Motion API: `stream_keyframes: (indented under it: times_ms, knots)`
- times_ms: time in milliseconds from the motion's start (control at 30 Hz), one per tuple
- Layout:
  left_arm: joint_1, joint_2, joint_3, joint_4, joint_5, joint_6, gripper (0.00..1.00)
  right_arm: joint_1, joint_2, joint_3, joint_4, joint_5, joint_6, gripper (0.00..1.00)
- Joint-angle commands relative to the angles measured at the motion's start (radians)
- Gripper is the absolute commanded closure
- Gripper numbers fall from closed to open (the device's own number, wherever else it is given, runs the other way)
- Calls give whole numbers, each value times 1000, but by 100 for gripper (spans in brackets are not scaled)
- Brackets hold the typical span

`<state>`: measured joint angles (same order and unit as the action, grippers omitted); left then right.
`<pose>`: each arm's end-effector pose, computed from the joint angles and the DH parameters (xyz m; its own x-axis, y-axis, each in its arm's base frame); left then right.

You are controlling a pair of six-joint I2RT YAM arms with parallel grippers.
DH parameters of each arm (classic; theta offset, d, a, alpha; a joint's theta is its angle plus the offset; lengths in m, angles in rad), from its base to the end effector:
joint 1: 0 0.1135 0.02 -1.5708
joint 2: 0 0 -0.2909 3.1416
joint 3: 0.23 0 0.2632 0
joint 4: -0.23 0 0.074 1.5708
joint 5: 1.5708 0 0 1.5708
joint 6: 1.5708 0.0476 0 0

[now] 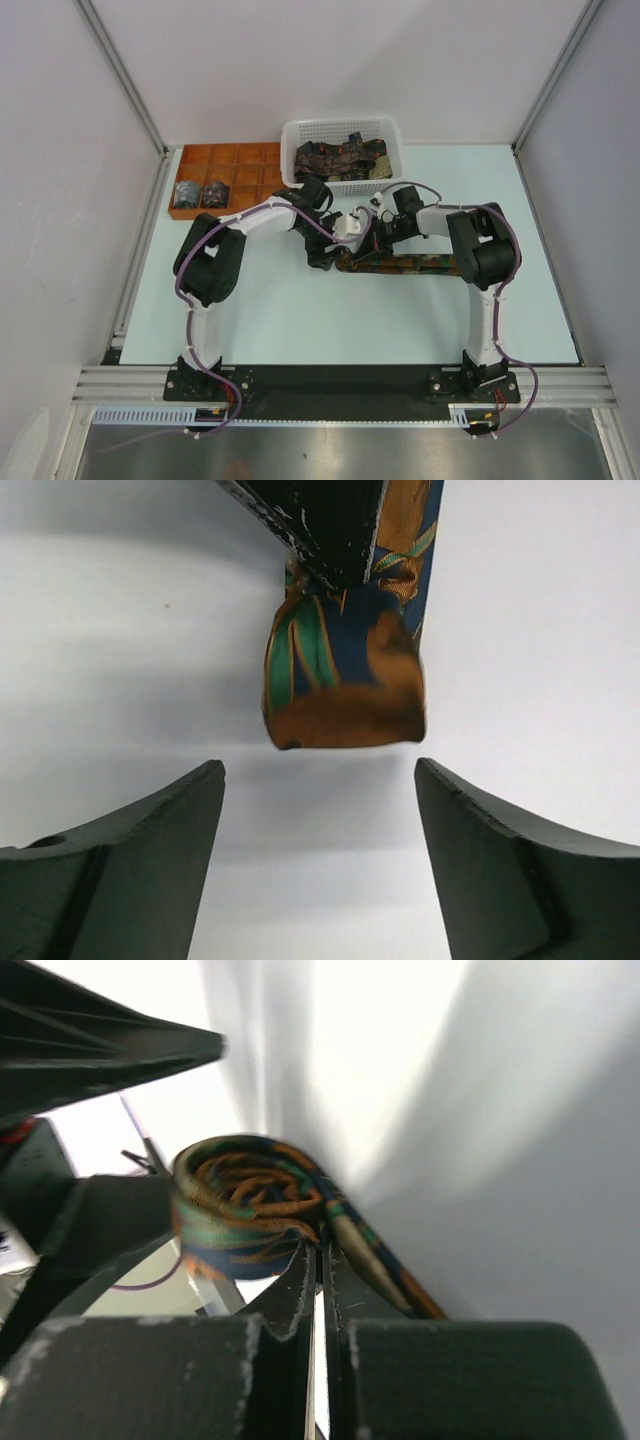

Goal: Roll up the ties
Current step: Roll the tie at the center of the board.

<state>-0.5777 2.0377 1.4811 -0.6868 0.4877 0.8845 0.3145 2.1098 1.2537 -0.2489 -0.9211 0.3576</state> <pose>0.3544 -0.2576 0.1789 -0.0318 0.8365 -0.5470 0.9993 0.0168 -0.0324 0.3960 0.1687 0.1171 -0.9804 -0.0962 -0.1717 -0.1965 0.5320 0.8236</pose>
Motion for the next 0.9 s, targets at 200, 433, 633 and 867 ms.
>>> stream_keyframes:
  times_ms: [200,433,633,867]
  knots:
    - [-4,-54,-10,50,81,-47,12,31,30,-22,17,113,-30,100]
    - [-5,-53,-13,26,89,-44,13,89,39,-33,131,154,89,100]
    - [-14,-8,-5,-6,49,-62,28,113,36,-56,217,147,167,100]
    - [-19,-34,-54,-39,-30,83,66,130,21,-54,290,70,202,93]
